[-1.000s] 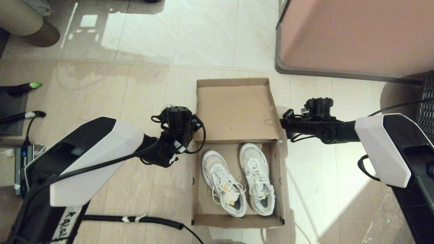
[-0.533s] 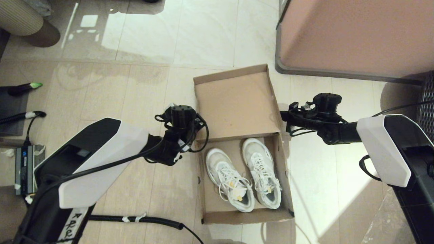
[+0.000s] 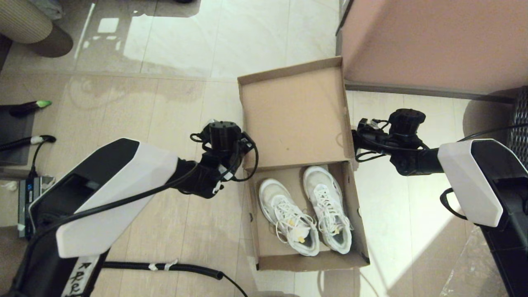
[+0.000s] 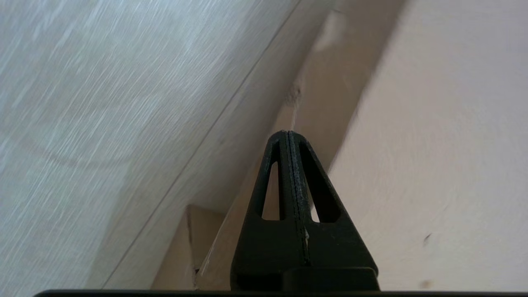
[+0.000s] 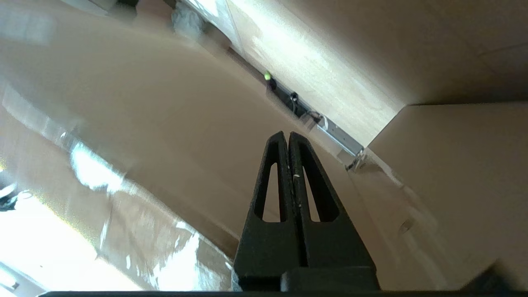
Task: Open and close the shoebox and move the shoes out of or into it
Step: Close the shoe box
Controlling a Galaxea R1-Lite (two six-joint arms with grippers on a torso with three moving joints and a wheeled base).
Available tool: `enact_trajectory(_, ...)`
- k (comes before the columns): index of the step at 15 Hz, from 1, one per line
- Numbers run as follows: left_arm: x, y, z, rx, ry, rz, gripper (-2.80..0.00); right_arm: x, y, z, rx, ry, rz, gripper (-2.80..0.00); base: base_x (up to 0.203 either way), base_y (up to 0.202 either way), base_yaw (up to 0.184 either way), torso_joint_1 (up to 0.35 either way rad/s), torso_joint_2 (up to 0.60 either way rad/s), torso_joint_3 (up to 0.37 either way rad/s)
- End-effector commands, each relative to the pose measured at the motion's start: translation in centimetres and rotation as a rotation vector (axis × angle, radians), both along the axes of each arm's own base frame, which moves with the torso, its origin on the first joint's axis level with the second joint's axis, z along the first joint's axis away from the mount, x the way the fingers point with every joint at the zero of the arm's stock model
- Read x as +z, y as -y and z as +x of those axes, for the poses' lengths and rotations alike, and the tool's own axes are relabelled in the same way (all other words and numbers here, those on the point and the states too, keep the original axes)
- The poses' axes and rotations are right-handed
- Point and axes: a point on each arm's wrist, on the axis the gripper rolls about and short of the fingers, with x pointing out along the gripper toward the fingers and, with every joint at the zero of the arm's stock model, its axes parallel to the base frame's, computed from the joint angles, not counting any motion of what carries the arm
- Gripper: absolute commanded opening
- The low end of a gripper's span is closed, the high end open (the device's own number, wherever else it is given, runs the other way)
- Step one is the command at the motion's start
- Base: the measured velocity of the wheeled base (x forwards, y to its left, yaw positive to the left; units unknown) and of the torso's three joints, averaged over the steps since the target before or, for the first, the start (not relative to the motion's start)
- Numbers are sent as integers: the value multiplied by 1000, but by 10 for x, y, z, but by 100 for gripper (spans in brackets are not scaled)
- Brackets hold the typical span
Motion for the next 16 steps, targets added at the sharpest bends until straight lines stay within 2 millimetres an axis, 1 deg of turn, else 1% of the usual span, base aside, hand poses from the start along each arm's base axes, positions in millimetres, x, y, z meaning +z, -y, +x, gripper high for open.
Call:
enact_trajectory(1, 19, -2, -5, 5, 33, -22, -280, -3, 3, 1, 1, -5, 4, -280, 0, 0, 0, 0, 0, 0)
enact_trajectory(4, 32, -1, -11, -1, 46, -26, -280, 1, 11, 0, 25, 30, 0, -280, 0, 0, 0, 0, 0, 0)
enact_trajectory(7, 48, 0, -19, -1, 64, -36, -280, 13, 18, -4, 44, 61, -5, -280, 0, 0, 0, 0, 0, 0)
enact_trajectory(8, 50, 2, -21, 5, 68, -38, -280, 16, 25, -5, 46, 65, -8, -280, 0, 0, 0, 0, 0, 0)
enact_trajectory(10, 62, 1, -27, 17, 87, -49, -280, 23, 34, -7, 56, 80, -14, -280, 0, 0, 0, 0, 0, 0)
enact_trajectory(12, 75, -2, -36, 26, 96, -56, -280, 34, 39, -12, 80, 97, -21, -280, 0, 0, 0, 0, 0, 0)
enact_trajectory(14, 75, -6, -45, 22, 78, -48, -280, 42, 42, -15, 112, 117, -30, -280, 0, 0, 0, 0, 0, 0)
enact_trajectory(16, 78, -8, -49, 24, 80, -51, -280, 49, 45, -18, 119, 126, -33, -280, 0, 0, 0, 0, 0, 0)
